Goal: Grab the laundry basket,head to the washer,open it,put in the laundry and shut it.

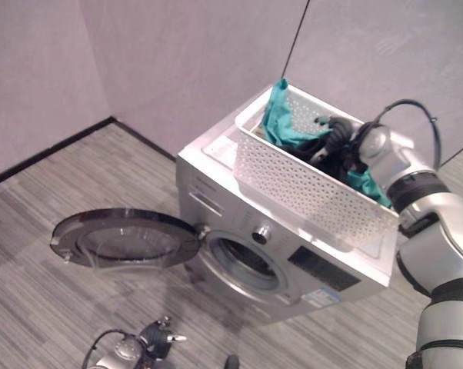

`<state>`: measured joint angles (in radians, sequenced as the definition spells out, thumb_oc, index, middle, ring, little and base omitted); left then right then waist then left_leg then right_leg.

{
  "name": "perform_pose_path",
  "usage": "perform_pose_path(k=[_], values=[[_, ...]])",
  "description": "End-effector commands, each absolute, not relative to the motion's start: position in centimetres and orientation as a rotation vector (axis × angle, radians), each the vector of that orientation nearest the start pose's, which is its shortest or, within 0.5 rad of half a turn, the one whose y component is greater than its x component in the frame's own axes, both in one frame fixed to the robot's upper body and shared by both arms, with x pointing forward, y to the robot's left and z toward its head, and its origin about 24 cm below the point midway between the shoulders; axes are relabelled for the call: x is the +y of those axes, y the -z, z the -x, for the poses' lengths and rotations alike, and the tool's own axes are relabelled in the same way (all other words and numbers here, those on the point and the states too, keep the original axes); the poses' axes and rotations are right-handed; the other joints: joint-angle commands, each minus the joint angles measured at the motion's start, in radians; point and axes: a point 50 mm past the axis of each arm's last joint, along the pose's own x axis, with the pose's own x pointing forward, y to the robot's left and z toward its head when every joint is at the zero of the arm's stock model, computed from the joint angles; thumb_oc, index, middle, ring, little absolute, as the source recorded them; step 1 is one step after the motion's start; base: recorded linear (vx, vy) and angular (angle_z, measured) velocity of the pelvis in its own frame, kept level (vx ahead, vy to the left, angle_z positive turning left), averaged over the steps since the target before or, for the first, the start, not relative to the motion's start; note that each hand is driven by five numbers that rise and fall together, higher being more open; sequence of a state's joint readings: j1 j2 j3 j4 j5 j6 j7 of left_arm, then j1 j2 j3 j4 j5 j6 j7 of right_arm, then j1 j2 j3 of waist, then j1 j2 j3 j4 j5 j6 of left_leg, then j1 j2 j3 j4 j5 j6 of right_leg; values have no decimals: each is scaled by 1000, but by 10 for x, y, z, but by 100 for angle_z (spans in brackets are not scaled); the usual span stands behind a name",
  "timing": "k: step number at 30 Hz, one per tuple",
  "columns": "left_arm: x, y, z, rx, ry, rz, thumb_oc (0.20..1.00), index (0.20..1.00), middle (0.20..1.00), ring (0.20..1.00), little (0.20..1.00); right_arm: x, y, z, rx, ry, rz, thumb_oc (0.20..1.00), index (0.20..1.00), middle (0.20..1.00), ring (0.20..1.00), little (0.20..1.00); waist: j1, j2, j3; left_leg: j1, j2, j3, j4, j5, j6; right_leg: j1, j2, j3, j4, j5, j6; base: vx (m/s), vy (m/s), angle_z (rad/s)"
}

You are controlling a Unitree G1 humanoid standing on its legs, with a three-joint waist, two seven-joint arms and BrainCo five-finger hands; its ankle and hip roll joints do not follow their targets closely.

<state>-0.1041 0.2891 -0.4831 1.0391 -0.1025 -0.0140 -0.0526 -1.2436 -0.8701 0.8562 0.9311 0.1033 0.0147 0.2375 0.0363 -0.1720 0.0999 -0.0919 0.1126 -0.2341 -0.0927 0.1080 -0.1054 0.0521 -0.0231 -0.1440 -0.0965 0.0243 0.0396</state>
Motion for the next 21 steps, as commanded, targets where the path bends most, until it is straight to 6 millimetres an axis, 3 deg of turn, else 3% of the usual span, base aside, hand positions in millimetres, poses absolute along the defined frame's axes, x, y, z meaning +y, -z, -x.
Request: perform_pose_path(k=[1,5,11,21], values=[[193,146,-152,1014,344,-463,1000,1000,1000,1000,1000,-287,-308,-389,-44,87,1090,1000,1000,1000,1000,1000,19,-23,-5,159,30,83,5,-206,53,-34,-61,34,9,-29,39,0,0,0],[192,146,-150,1015,350,-460,1000,1000,1000,1000,1000,-301,-310,-382,-21,116,1082,1000,1000,1000,1000,1000,10,-22,-12,167,31,96,5,-211,53,-33,-61,40,9,-28,42,6,4,-2],[187,145,-153,996,358,-447,1000,1000,1000,1000,1000,-317,-292,-377,63,114,1106,1000,1000,1000,1000,1000,4,-22,-10,172,33,103,5,-213,53,-33,-61,41,9,-27,42,8,-5,-8],[186,146,-149,993,348,-415,1000,1000,1000,1000,1000,-325,-277,-374,117,102,1116,1000,1000,1000,1000,1000,8,-1,16,163,30,105,5,-207,51,-44,-63,40,9,-26,44,1,-2,0]])
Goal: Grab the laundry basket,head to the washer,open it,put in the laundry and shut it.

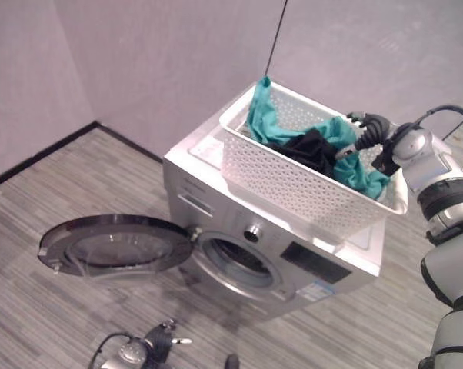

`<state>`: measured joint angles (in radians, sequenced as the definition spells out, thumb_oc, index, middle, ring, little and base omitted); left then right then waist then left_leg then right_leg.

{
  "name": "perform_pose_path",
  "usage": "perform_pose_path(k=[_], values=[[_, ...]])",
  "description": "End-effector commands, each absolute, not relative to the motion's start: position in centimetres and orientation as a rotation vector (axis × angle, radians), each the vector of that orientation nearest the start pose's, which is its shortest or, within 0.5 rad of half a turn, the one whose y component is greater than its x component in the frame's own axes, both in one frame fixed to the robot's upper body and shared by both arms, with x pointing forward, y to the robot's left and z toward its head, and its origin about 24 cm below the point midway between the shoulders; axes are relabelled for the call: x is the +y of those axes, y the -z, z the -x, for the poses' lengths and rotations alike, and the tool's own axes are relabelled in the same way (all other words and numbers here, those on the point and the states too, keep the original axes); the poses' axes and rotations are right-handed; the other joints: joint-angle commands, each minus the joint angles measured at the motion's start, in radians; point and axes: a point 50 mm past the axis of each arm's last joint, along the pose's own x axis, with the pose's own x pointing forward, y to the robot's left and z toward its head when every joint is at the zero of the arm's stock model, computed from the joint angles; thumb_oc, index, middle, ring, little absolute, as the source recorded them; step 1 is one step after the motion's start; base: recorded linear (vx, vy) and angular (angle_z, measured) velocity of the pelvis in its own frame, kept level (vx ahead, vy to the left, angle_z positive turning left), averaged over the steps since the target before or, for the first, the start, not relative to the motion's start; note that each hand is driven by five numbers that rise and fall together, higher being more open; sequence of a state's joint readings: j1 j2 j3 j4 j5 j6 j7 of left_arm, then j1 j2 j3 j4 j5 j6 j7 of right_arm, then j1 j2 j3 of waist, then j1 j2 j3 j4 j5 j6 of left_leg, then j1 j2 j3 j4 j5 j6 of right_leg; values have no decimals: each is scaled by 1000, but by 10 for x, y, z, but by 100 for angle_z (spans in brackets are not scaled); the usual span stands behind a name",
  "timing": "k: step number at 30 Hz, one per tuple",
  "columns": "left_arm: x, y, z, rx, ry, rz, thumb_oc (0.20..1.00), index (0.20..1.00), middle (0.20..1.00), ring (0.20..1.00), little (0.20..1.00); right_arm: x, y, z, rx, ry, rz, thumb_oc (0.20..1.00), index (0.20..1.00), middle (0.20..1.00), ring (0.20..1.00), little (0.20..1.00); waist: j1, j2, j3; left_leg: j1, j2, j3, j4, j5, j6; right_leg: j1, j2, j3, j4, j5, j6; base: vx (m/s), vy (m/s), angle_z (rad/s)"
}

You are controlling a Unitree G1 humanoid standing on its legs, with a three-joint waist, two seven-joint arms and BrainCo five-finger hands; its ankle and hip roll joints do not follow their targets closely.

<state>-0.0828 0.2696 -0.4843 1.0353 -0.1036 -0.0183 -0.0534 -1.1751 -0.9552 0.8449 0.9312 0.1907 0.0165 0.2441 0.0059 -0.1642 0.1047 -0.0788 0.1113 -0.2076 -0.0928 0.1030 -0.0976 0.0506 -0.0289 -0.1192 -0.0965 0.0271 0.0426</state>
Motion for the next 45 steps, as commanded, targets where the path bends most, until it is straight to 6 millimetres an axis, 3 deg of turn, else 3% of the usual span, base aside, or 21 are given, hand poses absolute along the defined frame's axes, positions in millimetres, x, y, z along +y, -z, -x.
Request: perform_pose_path(k=[1,11,14,17,19,20,22,23,29,34,42,45], values=[[186,146,-148,989,338,-403,1000,1000,1000,1000,1000,-326,-275,-374,124,107,1106,1000,1000,1000,1000,1000,42,-4,17,146,31,76,5,-199,43,-44,-58,13,9,-29,40,0,0,0],[190,148,-141,1011,310,-397,1000,1000,1000,1000,1000,-344,-278,-372,161,212,1029,1000,1000,1000,1000,1000,57,20,22,118,30,65,5,-182,34,-54,-64,-10,9,-33,38,0,-16,1],[191,149,-141,1018,320,-423,1000,1000,1000,1000,1000,-355,-283,-367,161,280,972,862,862,862,862,862,59,23,8,117,32,64,5,-182,33,-49,-61,-13,9,-36,35,10,-11,1],[188,148,-144,1000,345,-444,1000,1000,1000,1000,1000,-362,-281,-364,163,310,906,834,834,834,834,834,61,24,-5,121,34,63,5,-186,31,-44,-58,-15,9,-39,34,10,-9,0],[184,146,-148,979,365,-441,1000,1000,1000,1000,1000,-367,-280,-361,167,326,876,733,733,733,733,733,63,25,-10,123,36,62,5,-188,30,-43,-57,-18,9,-40,34,17,-16,0],[184,146,-148,979,365,-442,1000,1000,1000,1000,1000,-367,-280,-361,168,326,875,721,721,721,721,721,64,25,-11,123,36,62,5,-188,30,-43,-57,-18,9,-40,34,0,0,0],[179,141,-156,935,384,-437,1000,1000,1000,1000,1000,-371,-278,-359,185,339,868,589,589,589,589,589,67,28,-12,119,38,57,5,-185,29,-45,-57,-20,9,-40,35,0,0,0],[178,140,-157,930,390,-434,1000,1000,1000,1000,1000,-371,-277,-359,189,338,867,583,583,583,583,583,68,29,-11,118,38,57,5,-185,29,-46,-57,-22,9,-40,35,0,0,0],[175,139,-158,921,404,-429,1000,1000,1000,1000,1000,-362,-266,-366,202,299,870,630,630,630,630,630,78,33,-5,113,37,54,5,-182,30,-47,-58,-23,9,-40,34,0,-1,3],[178,143,-151,951,397,-432,1000,1000,1000,1000,1000,-350,-256,-374,211,257,883,758,758,758,758,758,93,33,3,108,38,45,5,-179,31,-47,-58,-30,9,-43,33,7,-2,4],[184,145,-147,970,369,-443,1000,1000,1000,1000,1000,-349,-251,-375,235,260,917,758,758,758,758,758,102,30,10,92,38,32,5,-173,28,-49,-57,-45,9,-46,31,-1,-1,1],[186,143,-149,962,355,-437,1000,1000,1000,1000,1000,-352,-245,-373,264,269,948,799,799,799,799,799,107,31,13,92,37,27,5,-172,28,-48,-58,-50,9,-45,31,0,0,0]])
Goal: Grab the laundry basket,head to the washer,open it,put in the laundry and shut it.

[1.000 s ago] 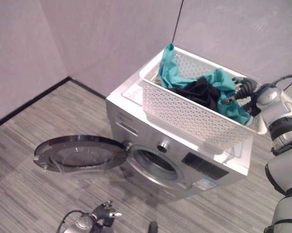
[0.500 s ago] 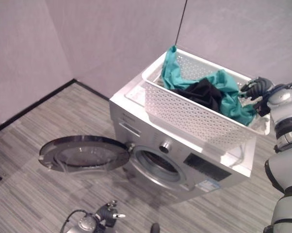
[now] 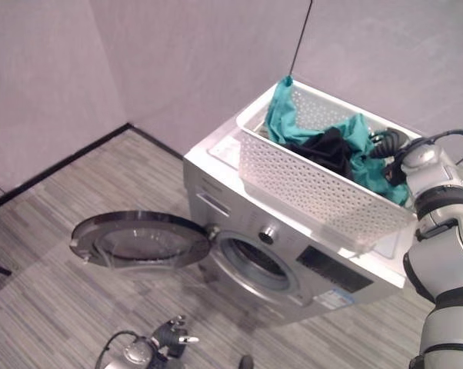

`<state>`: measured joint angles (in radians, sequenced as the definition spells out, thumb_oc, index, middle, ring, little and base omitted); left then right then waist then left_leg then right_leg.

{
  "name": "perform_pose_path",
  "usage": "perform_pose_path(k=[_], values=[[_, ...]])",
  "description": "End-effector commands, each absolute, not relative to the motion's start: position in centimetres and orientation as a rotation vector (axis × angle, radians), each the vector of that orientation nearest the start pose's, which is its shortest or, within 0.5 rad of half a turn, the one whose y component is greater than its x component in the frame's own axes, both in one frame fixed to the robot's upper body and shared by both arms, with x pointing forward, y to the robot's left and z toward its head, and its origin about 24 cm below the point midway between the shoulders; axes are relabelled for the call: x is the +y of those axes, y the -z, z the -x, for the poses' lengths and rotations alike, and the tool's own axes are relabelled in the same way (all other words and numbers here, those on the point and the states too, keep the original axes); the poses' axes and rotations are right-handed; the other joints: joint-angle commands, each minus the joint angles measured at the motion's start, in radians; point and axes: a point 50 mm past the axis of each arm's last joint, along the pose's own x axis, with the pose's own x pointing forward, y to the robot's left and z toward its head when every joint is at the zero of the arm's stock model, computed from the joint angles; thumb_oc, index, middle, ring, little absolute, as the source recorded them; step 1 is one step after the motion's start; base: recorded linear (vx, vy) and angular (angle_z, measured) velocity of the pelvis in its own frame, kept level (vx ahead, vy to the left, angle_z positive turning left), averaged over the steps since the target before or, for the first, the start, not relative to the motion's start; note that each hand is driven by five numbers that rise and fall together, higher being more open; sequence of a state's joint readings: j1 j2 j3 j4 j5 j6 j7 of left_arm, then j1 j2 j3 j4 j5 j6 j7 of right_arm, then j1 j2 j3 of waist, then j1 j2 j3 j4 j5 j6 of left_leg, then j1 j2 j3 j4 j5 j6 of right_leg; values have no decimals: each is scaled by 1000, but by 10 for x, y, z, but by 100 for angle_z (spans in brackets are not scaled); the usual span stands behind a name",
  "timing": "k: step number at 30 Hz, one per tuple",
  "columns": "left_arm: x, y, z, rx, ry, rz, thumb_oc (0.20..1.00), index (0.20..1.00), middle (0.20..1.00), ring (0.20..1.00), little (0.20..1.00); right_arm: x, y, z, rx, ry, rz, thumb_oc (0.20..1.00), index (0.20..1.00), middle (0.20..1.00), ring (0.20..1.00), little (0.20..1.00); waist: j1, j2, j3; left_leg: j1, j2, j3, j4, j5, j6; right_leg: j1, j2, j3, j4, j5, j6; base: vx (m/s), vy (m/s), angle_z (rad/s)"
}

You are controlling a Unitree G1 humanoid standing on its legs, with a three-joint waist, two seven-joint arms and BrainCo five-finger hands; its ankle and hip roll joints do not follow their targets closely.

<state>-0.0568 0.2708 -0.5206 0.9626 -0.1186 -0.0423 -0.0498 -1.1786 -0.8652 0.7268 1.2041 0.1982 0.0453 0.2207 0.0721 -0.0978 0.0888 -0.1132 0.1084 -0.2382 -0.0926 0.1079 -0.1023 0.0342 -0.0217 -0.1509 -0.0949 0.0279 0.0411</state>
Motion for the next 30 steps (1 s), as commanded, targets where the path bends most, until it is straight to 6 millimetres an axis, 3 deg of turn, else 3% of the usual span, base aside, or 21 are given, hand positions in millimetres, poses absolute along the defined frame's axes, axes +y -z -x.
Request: perform_pose_path(k=[1,2,3,4,5,10,16,21,27,29,30], values=[[186,143,-149,962,355,-437,1000,1000,1000,1000,1000,-352,-245,-373,264,269,948,790,790,790,790,790,40,-35,29,126,40,58,5,-176,33,-32,-65,-19,8,-46,32,0,0,0],[186,143,-150,956,352,-433,1000,1000,1000,1000,1000,-352,-244,-373,266,269,949,507,507,507,507,507,41,-34,30,125,40,57,5,-176,33,-32,-65,-19,8,-46,32,0,0,0],[185,142,-151,950,353,-430,1000,1000,1000,1000,1000,-352,-243,-373,268,269,950,507,507,507,507,507,42,-32,32,124,40,55,5,-175,32,-33,-65,-21,8,-45,32,0,0,0],[184,142,-152,946,356,-430,1000,1000,1000,1000,1000,-355,-242,-372,272,277,948,275,275,275,275,275,41,-29,35,120,40,51,5,-173,32,-35,-66,-22,8,-46,31,0,0,0],[183,142,-152,944,356,-425,1000,1000,1000,1000,1000,-357,-242,-371,274,286,944,200,200,200,200,200,41,-27,37,118,41,48,5,-172,31,-37,-67,-24,8,-46,31,0,0,0],[181,142,-151,942,361,-422,1000,1000,1000,1000,1000,-364,-243,-366,274,319,931,200,200,200,200,200,37,-20,39,115,39,46,5,-170,32,-36,-68,-25,8,-49,32,-3,-5,12],[184,141,-152,934,345,-422,1000,1000,1000,1000,1000,-365,-261,-365,181,366,902,200,200,200,200,200,30,-18,30,126,37,53,5,-176,33,-29,-69,-20,8,-47,33,0,-1,1],[185,138,-159,911,311,-413,1000,1000,1000,1000,1000,-347,-294,-371,-12,377,832,200,200,200,200,200,16,-21,16,135,39,64,5,-180,34,-26,-71,-10,8,-45,34,0,0,0],[190,137,-161,907,248,-390,1000,1000,1000,1000,1000,-302,-369,-365,-447,343,654,200,200,200,200,200,-14,-31,-17,158,41,79,5,-192,37,-13,-69,5,8,-43,30,0,9,-2],[192,137,-162,908,233,-386,1000,1000,1000,1000,1000,-289,-389,-358,-570,331,592,200,200,200,200,200,-20,-33,-26,166,41,83,6,-197,38,-6,-68,9,8,-45,28,0,9,-2],[192,137,-162,908,233,-387,1000,1000,1000,1000,1000,-289,-389,-358,-570,332,591,200,200,200,200,200,-20,-33,-26,166,41,83,6,-198,38,-6,-67,9,8,-45,28,0,0,0]])
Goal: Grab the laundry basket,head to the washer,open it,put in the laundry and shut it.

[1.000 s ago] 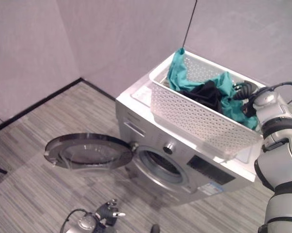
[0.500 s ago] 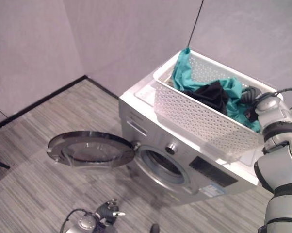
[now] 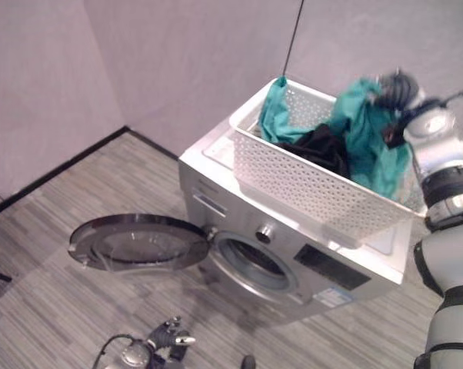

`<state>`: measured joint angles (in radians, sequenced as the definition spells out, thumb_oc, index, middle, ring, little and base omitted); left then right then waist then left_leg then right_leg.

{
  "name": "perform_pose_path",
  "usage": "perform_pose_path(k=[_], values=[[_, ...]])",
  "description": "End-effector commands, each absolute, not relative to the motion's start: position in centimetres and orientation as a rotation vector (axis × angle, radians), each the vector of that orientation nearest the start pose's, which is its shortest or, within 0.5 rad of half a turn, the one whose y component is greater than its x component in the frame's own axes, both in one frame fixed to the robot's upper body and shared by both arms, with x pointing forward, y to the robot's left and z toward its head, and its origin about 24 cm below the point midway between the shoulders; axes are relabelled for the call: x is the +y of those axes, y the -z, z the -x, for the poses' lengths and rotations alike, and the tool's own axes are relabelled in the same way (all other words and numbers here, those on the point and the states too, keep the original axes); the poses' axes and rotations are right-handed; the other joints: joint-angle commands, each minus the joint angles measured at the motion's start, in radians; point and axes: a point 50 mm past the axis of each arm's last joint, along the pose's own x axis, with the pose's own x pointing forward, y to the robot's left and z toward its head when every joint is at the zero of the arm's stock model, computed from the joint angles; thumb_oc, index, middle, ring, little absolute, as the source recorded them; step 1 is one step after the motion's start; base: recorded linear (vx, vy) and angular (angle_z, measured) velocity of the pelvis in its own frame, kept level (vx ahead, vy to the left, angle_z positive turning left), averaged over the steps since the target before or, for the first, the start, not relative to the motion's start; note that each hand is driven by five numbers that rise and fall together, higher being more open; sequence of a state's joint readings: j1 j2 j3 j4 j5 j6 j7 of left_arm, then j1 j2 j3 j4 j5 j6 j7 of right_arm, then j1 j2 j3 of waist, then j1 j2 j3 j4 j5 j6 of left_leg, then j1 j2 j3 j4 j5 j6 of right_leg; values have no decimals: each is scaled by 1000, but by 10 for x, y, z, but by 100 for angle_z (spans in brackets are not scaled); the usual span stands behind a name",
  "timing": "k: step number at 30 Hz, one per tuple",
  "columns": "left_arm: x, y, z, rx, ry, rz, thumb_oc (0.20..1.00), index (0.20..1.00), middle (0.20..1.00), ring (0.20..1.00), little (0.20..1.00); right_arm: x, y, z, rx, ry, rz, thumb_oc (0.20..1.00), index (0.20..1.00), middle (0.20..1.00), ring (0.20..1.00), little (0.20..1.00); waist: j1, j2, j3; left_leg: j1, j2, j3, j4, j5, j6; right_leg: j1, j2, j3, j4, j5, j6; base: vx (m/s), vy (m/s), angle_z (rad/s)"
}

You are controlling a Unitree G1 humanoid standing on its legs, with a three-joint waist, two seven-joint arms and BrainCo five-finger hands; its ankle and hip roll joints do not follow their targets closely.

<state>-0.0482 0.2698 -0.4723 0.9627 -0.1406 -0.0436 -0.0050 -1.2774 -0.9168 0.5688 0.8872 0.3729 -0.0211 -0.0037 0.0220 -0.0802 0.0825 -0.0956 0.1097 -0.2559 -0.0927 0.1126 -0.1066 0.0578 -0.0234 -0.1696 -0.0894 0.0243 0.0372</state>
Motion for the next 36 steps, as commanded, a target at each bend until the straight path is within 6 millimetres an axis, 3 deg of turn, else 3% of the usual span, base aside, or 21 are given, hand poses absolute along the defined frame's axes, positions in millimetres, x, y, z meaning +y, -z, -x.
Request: perform_pose_path(k=[1,2,4,9,14,18,19,20,21,22,23,24,25,26,29,30,31,33,34,35,36], values=[[192,136,-164,899,222,-387,1000,1000,1000,1000,1000,-280,-406,-350,-678,351,546,200,200,200,200,200,24,-50,-31,156,40,103,8,-207,44,-24,-64,31,2,-42,30,-5,13,-5],[192,136,-164,899,222,-388,1000,1000,1000,1000,1000,-280,-406,-350,-678,351,546,200,200,200,200,200,24,-51,-30,157,40,103,8,-207,44,-24,-64,31,2,-42,30,3,24,-7],[194,134,-168,891,205,-393,1000,1000,1000,1000,1000,-271,-427,-341,-787,413,509,200,200,200,200,200,21,-49,-47,167,39,105,12,-213,47,-16,-64,37,2,-43,27,10,16,-7],[196,126,-182,843,191,-433,1000,1000,1000,1000,1000,-259,-454,-337,-862,549,462,200,200,200,200,200,27,-51,-67,175,31,109,34,-228,53,-5,-66,42,5,-45,26,-6,13,-9],[195,113,-202,762,198,-476,1000,1000,1000,1000,1000,-261,-469,-334,-859,660,431,200,200,200,200,200,43,-53,-79,175,24,97,54,-237,53,9,-70,34,8,-50,26,17,-1,0],[195,108,-208,735,197,-476,1000,1000,1000,1000,1000,-263,-472,-332,-864,682,427,200,200,200,200,200,46,-53,-80,174,23,93,57,-239,53,12,-71,30,8,-51,26,5,-2,4],[194,77,-237,555,207,-492,1000,1000,1000,1000,1000,-273,-476,-326,-859,729,408,200,200,200,200,200,66,-55,-84,165,14,77,68,-234,53,17,-77,18,8,-46,28,46,-13,1],[194,76,-237,556,207,-492,1000,1000,1000,1000,1000,-273,-476,-326,-859,728,407,200,200,200,200,200,65,-54,-85,169,17,77,67,-242,53,22,-73,18,6,-52,28,-12,-13,11],[196,44,-258,401,209,-523,1000,1000,1000,1000,1000,-278,-477,-325,-848,737,420,200,200,200,200,200,78,-52,-83,163,13,68,71,-233,52,21,-79,10,6,-45,31,29,-14,12],[197,44,-258,402,209,-523,1000,1000,1000,1000,1000,-277,-477,-325,-848,737,420,200,200,200,200,200,77,-51,-85,167,17,68,70,-241,52,25,-76,11,5,-51,31,-1,-17,14],[200,9,-276,249,195,-558,1000,1000,1000,1000,1000,-280,-475,-325,-832,735,448,200,200,200,200,200,88,-47,-85,164,17,63,71,-241,52,26,-76,7,4,-52,33,27,-13,7],[201,8,-275,249,194,-560,1000,1000,1000,1000,1000,-280,-475,-325,-832,735,447,200,200,200,200,200,87,-48,-84,165,17,62,72,-241,52,27,-75,7,4,-52,33,-3,-16,10],[203,-10,-282,175,184,-578,1000,1000,1000,1000,1000,-282,-474,-326,-818,731,453,200,200,200,200,200,92,-47,-82,163,17,60,72,-240,51,28,-75,4,4,-52,33,-15,-21,11],[207,-53,-296,9,139,-600,1000,1000,1000,1000,1000,-283,-468,-330,-781,724,476,200,200,200,200,200,102,-46,-80,161,16,54,72,-238,50,29,-76,1,3,-52,34,-16,-27,11],[206,-119,-314,-241,74,-646,1000,1000,1000,1000,1000,-277,-461,-339,-738,694,502,200,200,200,200,200,105,-42,-83,161,17,47,69,-234,47,32,-77,-2,3,-53,34,-11,-20,7],[205,-120,-315,-243,72,-648,1000,1000,1000,1000,1000,-277,-462,-338,-741,696,500,200,200,200,200,200,105,-42,-79,161,17,46,69,-233,47,32,-76,-3,3,-53,34,-14,-14,5],[194,-155,-330,-364,44,-666,1000,1000,1000,1000,1000,-267,-455,-347,-715,665,504,200,200,200,200,200,102,-40,-83,162,16,43,66,-232,46,33,-76,-3,3,-54,33,-13,-10,6],[176,-186,-346,-454,37,-651,1000,1000,1000,1000,1000,-251,-450,-358,-687,616,498,200,200,200,200,200,97,-37,-85,165,15,42,65,-230,45,36,-76,-2,3,-55,31,-27,-3,13],[175,-187,-347,-457,38,-650,1000,1000,1000,1000,1000,-252,-451,-357,-689,618,498,200,200,200,200,200,98,-39,-81,159,10,41,67,-222,46,32,-80,-3,3,-47,31,-7,0,14],[159,-209,-362,-501,17,-675,1000,1000,1000,1000,1000,-233,-446,-366,-672,560,495,200,200,200,200,200,85,-32,-94,167,14,43,64,-229,45,37,-77,0,3,-55,32,-40,7,11],[141,-219,-375,-508,10,-673,1000,1000,1000,1000,1000,-224,-446,-369,-673,534,502,200,200,200,200,200,82,-32,-89,161,9,42,64,-218,45,32,-82,-2,3,-47,31,-13,2,10]])
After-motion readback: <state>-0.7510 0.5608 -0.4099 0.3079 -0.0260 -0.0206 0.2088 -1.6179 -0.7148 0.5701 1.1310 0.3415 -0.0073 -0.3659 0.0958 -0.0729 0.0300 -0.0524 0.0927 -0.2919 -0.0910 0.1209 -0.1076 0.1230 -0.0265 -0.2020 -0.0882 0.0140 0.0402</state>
